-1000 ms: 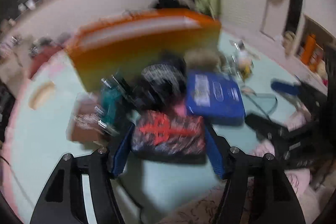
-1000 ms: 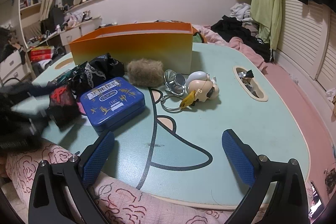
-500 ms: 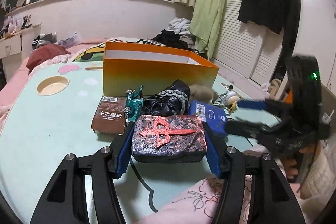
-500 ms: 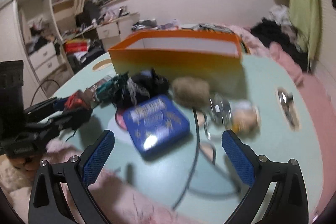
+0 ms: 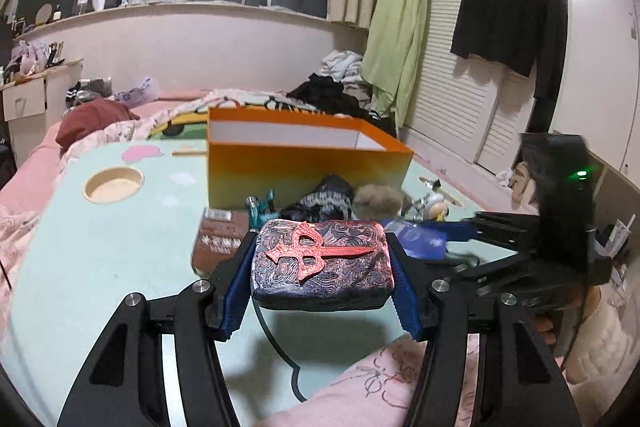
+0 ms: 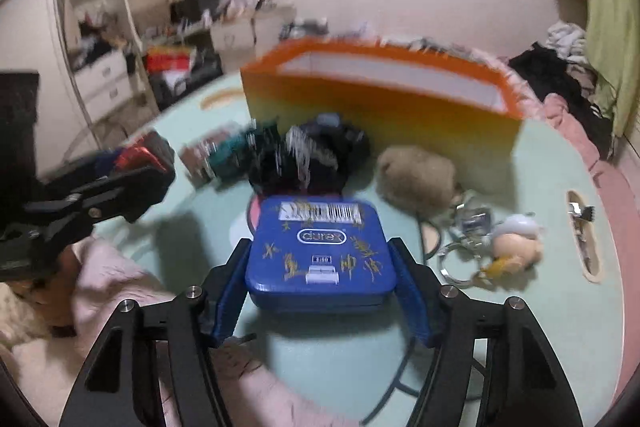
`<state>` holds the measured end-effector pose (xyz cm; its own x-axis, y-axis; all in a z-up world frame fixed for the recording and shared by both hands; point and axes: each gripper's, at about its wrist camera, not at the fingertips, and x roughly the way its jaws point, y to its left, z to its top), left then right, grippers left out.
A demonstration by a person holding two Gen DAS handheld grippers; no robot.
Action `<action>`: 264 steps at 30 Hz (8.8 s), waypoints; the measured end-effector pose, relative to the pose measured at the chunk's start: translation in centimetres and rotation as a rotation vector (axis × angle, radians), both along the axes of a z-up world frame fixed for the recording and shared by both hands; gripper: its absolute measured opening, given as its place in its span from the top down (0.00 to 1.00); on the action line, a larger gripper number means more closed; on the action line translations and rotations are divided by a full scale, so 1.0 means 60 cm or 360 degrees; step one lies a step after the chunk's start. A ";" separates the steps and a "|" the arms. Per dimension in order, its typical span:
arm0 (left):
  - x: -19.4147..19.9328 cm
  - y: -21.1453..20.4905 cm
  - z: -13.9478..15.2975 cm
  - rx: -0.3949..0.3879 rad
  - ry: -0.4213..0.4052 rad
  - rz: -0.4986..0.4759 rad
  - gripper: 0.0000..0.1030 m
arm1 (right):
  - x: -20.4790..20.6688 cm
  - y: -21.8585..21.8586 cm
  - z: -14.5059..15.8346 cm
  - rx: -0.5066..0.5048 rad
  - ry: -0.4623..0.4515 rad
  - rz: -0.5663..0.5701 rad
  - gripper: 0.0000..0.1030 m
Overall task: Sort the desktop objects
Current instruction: 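Carry the black case and blue tin over the orange box and release both, then reach to the brown printed box and grasp it with the left gripper, then carry the brown box into the orange box while the right gripper drops the figurine keychain in, then grasp the silver metal piece with the right gripper while the left grasps the green toy car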
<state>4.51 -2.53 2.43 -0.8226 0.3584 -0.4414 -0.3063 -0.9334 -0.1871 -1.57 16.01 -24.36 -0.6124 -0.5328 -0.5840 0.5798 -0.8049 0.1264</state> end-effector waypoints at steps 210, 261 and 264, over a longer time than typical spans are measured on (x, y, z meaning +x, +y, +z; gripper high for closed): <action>-0.086 0.056 -0.076 -0.0433 -0.0375 0.0211 0.13 | -0.005 0.028 -0.057 0.0227 -0.0068 -0.0588 0.01; -0.070 0.054 -0.072 -0.0433 -0.0351 0.0214 0.13 | -0.137 0.107 -0.022 -0.0102 -0.0346 -0.0673 0.71; -0.070 0.052 -0.071 -0.0419 -0.0354 0.0212 0.13 | -0.112 0.110 -0.022 -0.0160 -0.0293 -0.0650 0.71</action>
<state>0.31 0.57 -1.82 -0.7281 0.1052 -0.6774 -0.1577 -0.9874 0.0161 -8.29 22.62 -25.68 -0.6749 -0.3286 -0.6607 0.1780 -0.9414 0.2865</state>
